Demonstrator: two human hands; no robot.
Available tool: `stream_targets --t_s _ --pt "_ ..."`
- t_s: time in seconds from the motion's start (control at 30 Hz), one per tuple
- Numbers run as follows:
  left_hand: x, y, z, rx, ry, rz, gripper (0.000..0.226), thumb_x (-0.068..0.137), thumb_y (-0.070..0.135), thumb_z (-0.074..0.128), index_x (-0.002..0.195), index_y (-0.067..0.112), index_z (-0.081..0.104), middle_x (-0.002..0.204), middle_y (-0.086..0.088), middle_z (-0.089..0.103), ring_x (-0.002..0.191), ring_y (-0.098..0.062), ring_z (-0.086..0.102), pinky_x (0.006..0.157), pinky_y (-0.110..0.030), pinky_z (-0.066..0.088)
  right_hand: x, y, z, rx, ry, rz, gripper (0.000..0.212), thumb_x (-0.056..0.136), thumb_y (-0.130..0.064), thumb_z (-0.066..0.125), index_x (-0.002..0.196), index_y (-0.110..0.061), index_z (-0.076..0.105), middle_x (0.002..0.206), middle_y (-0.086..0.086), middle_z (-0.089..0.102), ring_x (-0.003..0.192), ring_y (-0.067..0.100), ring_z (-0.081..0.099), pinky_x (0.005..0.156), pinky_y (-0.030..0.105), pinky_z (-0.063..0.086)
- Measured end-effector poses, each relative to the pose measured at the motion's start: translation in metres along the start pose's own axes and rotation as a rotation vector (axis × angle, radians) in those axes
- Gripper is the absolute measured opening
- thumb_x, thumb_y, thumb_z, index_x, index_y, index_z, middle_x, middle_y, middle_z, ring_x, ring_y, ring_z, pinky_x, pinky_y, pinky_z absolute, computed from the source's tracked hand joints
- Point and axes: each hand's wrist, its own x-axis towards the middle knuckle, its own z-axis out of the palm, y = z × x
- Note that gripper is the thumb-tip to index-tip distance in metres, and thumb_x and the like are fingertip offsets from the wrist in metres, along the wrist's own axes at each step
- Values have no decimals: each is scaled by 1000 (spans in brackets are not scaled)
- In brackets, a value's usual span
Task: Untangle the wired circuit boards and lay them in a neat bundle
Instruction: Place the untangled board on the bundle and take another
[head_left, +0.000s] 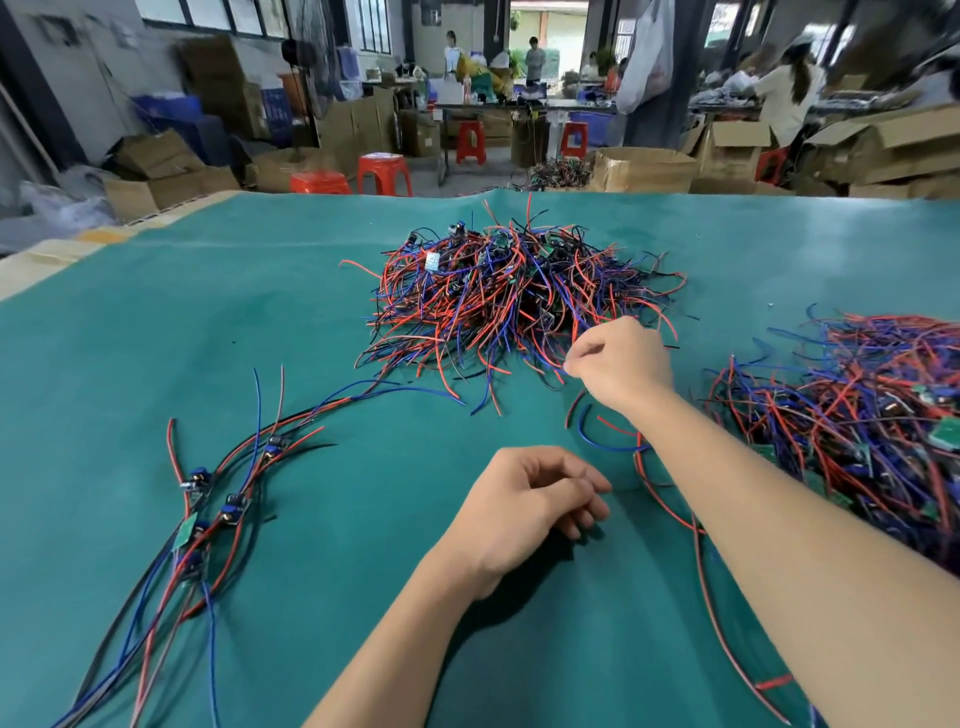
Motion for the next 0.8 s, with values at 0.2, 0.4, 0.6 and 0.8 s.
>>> stream_targets --t_s 0.2,0.4,0.6,0.8 --pt "3 0 0 -125 148 -26 16 93 -8 53 103 -2 64 85 -16 69 64 -16 61 58 -23 52 -41 1 -27 325 160 122 2 64 -24 73 64 -23 75 57 2 67 76 33 69 65 37 56" --pt "9 5 -2 -460 243 -68 26 106 19 43 117 -2 55 90 -15 73 69 -21 70 62 -27 57 -117 -7 -42 440 -89 -120 14 64 -34 61 66 -25 71 57 -1 65 56 15 61 56 37 50" --pt "7 7 -9 -544 271 -85 29 97 -5 35 116 -6 57 85 -20 73 67 -24 69 61 -28 57 -147 4 -36 426 -217 -231 13 65 -27 62 62 -15 65 57 1 63 51 6 48 54 29 39" --pt "8 7 -10 -539 330 -68 33 94 -3 32 112 -5 60 84 -20 72 69 -25 68 62 -29 58 -145 14 -27 268 9 -224 10 69 -22 69 61 -22 62 59 -16 63 54 8 57 55 19 43"
